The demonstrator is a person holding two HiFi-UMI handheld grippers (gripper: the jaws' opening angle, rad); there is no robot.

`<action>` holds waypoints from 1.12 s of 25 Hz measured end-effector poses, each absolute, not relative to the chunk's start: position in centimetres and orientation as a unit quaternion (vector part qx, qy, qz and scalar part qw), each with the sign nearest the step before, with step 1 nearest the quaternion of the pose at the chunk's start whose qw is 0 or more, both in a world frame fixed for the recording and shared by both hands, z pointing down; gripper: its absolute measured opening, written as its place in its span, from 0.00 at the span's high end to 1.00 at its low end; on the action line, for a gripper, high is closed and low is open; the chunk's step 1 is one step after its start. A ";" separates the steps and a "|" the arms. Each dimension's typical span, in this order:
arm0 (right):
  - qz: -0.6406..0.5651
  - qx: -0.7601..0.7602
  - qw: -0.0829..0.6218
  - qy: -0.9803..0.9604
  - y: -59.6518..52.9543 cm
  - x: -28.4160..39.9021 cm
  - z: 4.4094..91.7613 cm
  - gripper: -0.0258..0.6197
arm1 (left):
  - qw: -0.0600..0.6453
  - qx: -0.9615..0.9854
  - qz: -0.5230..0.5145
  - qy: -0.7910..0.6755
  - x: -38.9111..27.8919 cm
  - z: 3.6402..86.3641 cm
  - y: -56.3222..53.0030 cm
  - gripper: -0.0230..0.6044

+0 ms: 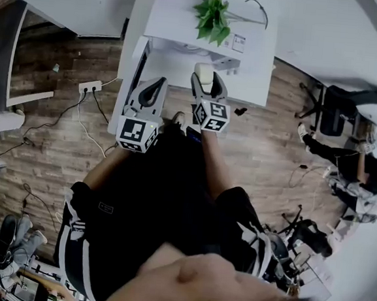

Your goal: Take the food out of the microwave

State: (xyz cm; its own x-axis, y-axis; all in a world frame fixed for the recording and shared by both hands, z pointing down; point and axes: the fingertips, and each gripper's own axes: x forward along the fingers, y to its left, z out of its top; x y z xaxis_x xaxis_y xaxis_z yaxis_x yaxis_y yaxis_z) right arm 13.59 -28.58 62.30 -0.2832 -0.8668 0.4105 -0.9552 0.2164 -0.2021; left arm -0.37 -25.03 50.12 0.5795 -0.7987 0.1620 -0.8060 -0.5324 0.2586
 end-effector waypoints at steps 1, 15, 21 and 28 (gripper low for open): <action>0.207 0.588 0.102 -0.775 -28.5 13.8 61.8 0.49 | 0.152 0.874 0.012 -0.462 -0.2 50.0 -25.1 0.91; 0.162 0.575 0.049 -0.800 -25.6 15.7 54.7 0.49 | 0.131 0.870 0.011 -0.475 2.2 49.4 -24.5 0.91; 0.150 0.570 0.027 -0.807 -23.4 15.5 51.4 0.49 | 0.123 0.870 0.010 -0.478 2.5 49.5 -24.0 0.91; 0.132 0.560 0.022 -0.818 -21.9 14.9 49.7 0.49 | 0.118 0.868 0.008 -0.483 2.3 49.5 -23.8 0.91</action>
State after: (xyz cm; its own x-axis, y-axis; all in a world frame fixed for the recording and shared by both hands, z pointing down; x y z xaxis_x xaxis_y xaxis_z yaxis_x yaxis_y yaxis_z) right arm 14.89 -21.94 49.66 -0.3727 -0.9094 0.1845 -0.9213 0.3389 -0.1908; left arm 2.30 -23.78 49.47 0.5334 -0.8360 0.1289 -0.8399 -0.5055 0.1975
